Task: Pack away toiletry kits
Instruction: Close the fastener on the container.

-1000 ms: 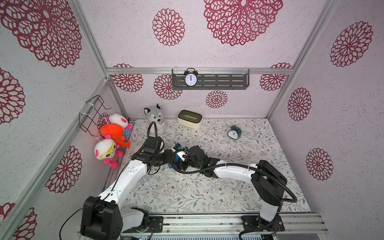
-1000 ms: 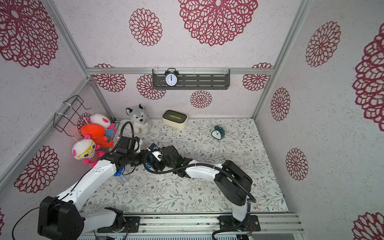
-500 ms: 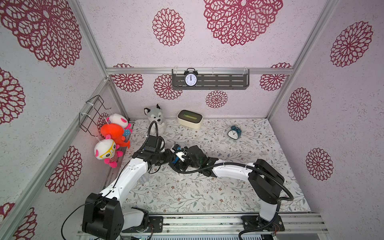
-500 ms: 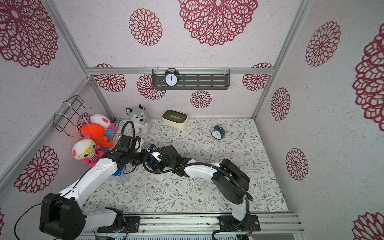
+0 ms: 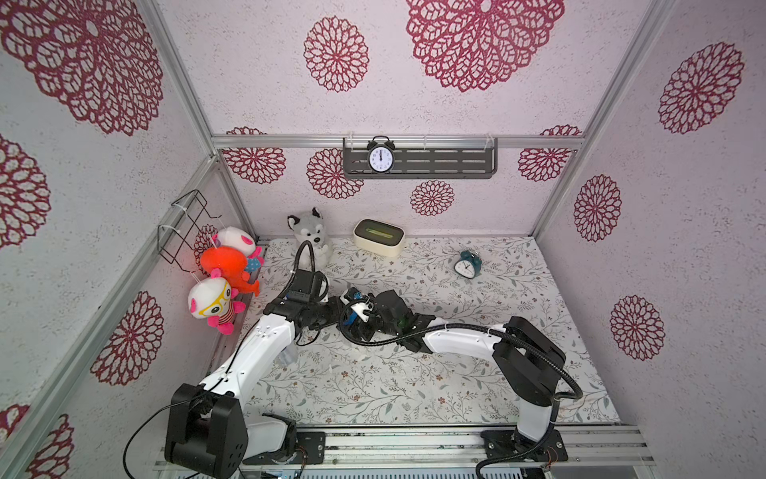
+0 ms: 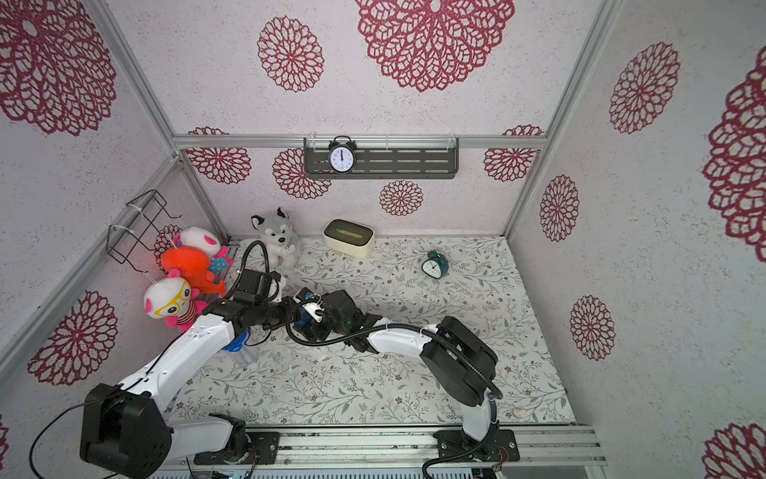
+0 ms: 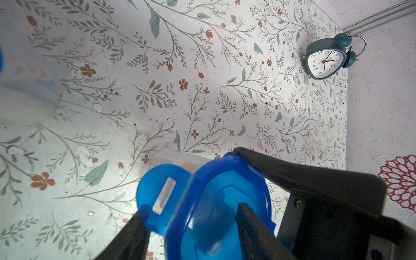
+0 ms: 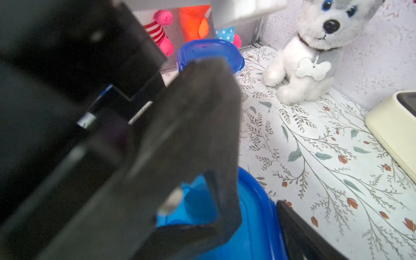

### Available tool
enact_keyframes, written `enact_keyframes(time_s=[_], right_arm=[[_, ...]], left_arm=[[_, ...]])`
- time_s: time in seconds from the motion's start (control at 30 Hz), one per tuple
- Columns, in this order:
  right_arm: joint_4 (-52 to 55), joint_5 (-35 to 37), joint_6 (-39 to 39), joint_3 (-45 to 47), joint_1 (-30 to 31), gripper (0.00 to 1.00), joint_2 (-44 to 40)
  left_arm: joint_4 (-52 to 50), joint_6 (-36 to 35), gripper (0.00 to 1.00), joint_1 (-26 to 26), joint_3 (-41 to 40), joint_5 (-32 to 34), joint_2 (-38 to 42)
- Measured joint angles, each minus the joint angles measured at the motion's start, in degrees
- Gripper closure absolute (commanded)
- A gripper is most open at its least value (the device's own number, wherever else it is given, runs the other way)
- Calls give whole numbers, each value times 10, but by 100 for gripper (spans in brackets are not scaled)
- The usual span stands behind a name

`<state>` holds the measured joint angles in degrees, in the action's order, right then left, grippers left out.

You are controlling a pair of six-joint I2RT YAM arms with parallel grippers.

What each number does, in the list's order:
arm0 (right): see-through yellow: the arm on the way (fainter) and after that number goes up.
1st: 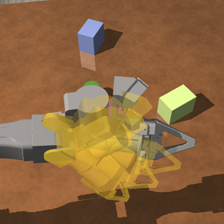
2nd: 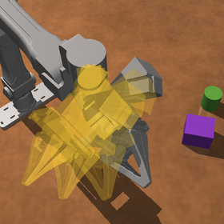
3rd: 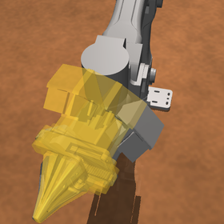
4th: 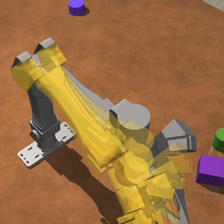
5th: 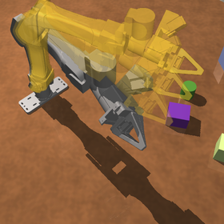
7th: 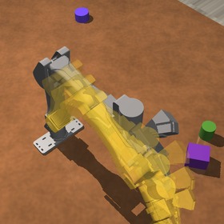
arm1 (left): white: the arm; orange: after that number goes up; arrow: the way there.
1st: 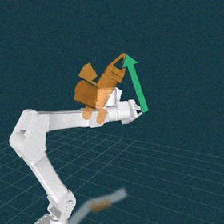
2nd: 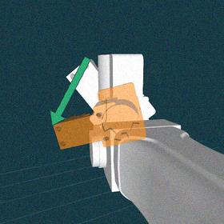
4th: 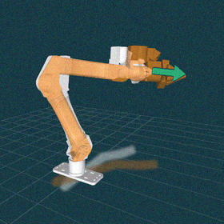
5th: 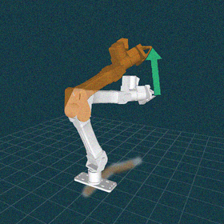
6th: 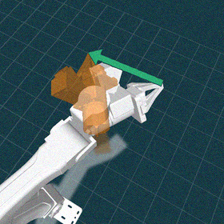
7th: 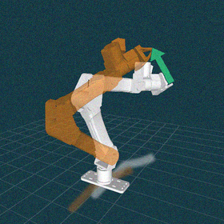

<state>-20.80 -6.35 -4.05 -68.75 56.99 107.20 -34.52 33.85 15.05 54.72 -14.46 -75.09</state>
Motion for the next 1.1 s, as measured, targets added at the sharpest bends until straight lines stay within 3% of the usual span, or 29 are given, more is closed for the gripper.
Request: enact_keyframes(time_s=[0.07, 0.3, 0.57, 0.63, 0.7, 0.9, 1.1], right_arm=[[-1, 0, 0, 0, 0, 1, 0], [45, 4, 2, 12, -1, 1, -17], [53, -8, 24, 92, -15, 2, -163], [43, -31, 45, 110, -34, 9, -194], [35, -61, 75, 111, -62, 24, -198], [37, -167, 186, 50, -144, 68, -110], [52, -225, 259, -24, -152, 89, -29]], left_arm=[[0, 0, 38, 0, 0, -1, -1], [-1, 0, 38, 0, 3, -2, -4], [-3, -2, 38, 0, 5, 1, -4], [-4, -3, 39, 0, 5, 0, -5], [-4, -3, 39, 0, 6, 0, -6], [-2, -5, 39, 0, 7, -3, -8], [0, -7, 40, 0, 8, -5, -10]])
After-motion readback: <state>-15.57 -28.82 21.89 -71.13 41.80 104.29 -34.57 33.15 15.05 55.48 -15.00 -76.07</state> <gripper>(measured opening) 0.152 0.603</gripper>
